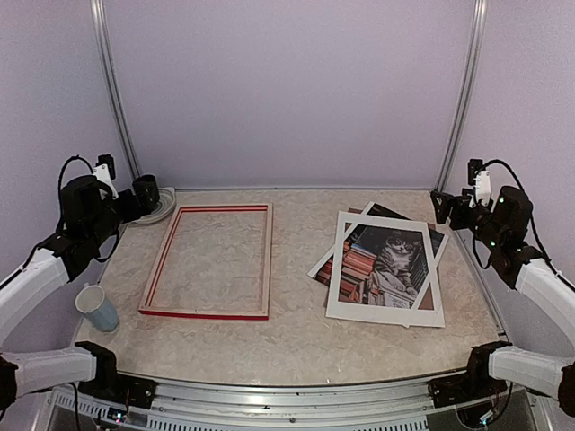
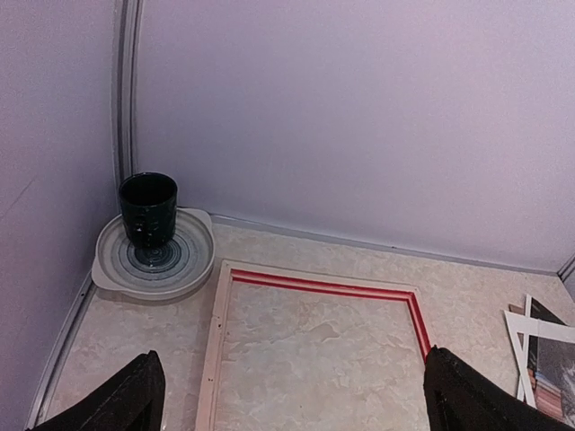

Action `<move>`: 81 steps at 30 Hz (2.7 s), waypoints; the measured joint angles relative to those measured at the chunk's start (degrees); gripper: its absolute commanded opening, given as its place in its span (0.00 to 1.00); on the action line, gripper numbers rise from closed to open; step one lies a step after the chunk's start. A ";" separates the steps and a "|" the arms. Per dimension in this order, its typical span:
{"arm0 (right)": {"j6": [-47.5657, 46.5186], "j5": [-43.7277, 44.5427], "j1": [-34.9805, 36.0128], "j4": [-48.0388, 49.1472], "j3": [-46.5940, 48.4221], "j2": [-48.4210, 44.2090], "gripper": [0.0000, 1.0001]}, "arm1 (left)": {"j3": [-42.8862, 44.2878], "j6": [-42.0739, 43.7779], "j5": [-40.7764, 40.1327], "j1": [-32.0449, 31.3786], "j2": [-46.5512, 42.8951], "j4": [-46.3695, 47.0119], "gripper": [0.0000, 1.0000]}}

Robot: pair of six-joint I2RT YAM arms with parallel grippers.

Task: Put the photo into the frame
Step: Move the frame body to the center of the board.

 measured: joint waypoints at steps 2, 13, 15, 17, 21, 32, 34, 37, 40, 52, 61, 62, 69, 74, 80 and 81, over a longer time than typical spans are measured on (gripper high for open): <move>-0.09 0.02 0.00 0.48 0.02 0.00 0.99 | 0.02 -1.22 0.07 0.02 -0.02 0.81 0.99; 0.39 0.04 0.28 0.92 2.25 2.56 0.99 | 0.02 -7.63 2.54 1.31 -0.48 5.18 0.99; 1.60 0.15 0.35 0.92 3.04 3.80 0.99 | 0.02 -8.07 3.04 1.31 -0.11 5.38 0.99; 3.19 0.68 0.37 0.79 3.34 4.70 0.99 | 0.02 -8.44 3.45 1.31 0.22 5.42 0.99; 6.99 1.77 0.37 -0.72 4.33 5.99 0.99 | 0.02 -8.74 4.04 1.03 0.63 5.42 0.99; 12.39 -6.75 0.37 -0.76 3.74 5.18 0.99 | 2.71 -10.67 5.40 -0.48 3.98 4.09 0.99; 13.42 -7.78 0.37 0.57 1.05 2.93 0.99 | 2.73 -11.15 5.79 -0.92 4.22 3.98 0.99; 15.54 -6.67 0.37 1.70 -2.36 -0.31 0.99 | 2.73 -11.72 6.01 -1.62 4.72 3.76 0.99; 16.74 -5.70 0.37 1.81 -3.58 -1.49 0.99 | 2.75 -12.07 5.97 -2.36 5.22 3.50 0.99; 19.71 -5.46 0.37 -4.98 0.07 8.02 0.99 | 2.93 -14.01 2.58 -13.53 10.97 3.34 0.99; 19.71 -6.45 0.37 -9.70 1.79 16.11 0.99 | 7.74 -15.06 0.42 -19.93 23.06 3.39 0.99; 19.69 -6.45 0.37 -10.12 1.81 16.70 0.99 | 8.41 -15.26 0.31 -20.28 24.41 3.43 0.99; 19.41 -6.03 0.37 -13.14 2.12 20.65 0.99 | 13.81 -16.52 1.20 -22.40 34.82 3.82 0.99; 19.74 -4.81 0.37 -14.05 2.14 22.36 0.99 | 18.80 -16.98 3.15 -23.19 42.51 3.76 0.99; 20.11 -4.07 0.37 -15.26 2.14 24.15 0.99 | 25.62 -17.64 5.03 -24.02 51.69 3.34 0.99; 20.13 -4.02 0.37 -15.30 2.14 24.20 0.99 | 26.49 -17.68 5.38 -24.15 53.07 3.23 0.99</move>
